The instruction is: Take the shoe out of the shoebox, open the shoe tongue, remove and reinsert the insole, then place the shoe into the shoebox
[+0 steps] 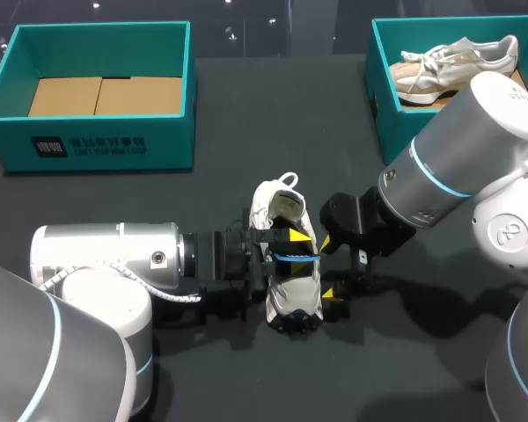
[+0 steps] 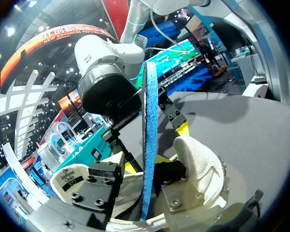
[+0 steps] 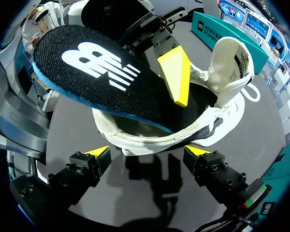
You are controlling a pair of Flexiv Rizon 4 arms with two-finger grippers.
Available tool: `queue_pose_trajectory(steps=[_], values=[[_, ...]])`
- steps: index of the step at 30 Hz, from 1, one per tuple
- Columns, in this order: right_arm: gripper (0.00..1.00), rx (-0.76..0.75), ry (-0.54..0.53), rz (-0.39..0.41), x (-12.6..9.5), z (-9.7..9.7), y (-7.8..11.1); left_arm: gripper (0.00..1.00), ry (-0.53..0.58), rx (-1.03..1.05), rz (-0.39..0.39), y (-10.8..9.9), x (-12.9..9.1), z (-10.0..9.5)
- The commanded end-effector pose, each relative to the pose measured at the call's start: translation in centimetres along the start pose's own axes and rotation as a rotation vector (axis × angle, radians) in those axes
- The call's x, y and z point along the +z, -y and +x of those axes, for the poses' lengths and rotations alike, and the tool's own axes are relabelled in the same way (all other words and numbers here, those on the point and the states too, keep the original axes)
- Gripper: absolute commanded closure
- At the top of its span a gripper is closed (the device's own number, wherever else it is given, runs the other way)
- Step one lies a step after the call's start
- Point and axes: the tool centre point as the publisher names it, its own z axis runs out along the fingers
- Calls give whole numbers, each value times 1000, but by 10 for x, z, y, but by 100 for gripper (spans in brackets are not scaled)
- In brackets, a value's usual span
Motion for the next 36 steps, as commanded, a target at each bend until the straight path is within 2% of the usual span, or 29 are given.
queue_pose_trajectory(steps=[1,3,5,6,7,13,17,24,31,32,33,36], values=[[0,-1,3,-1,1,1,1,67,6,13,1,16,-14,5],[0,-1,3,-1,1,1,1,70,6,21,6,22,-15,6],[0,-1,3,-1,1,1,1,78,2,22,14,25,-15,8],[0,-1,3,-1,1,1,1,93,-1,20,16,26,-14,9],[0,-1,3,-1,1,1,1,100,-4,20,17,25,-13,10],[0,-1,3,-1,1,1,1,100,-27,26,13,10,0,17],[0,-1,3,-1,1,1,1,100,-25,53,-13,-6,6,12],[0,-1,3,-1,1,1,1,100,-15,68,-65,-23,10,6],[0,-1,3,-1,1,1,1,100,-20,48,-56,-12,2,9],[0,-1,3,-1,1,1,1,91,-20,48,-54,-9,-1,9],[0,-1,3,-1,1,1,1,85,-19,48,-53,-5,-3,10],[0,-1,3,-1,1,1,1,80,-8,44,-46,6,-12,10]])
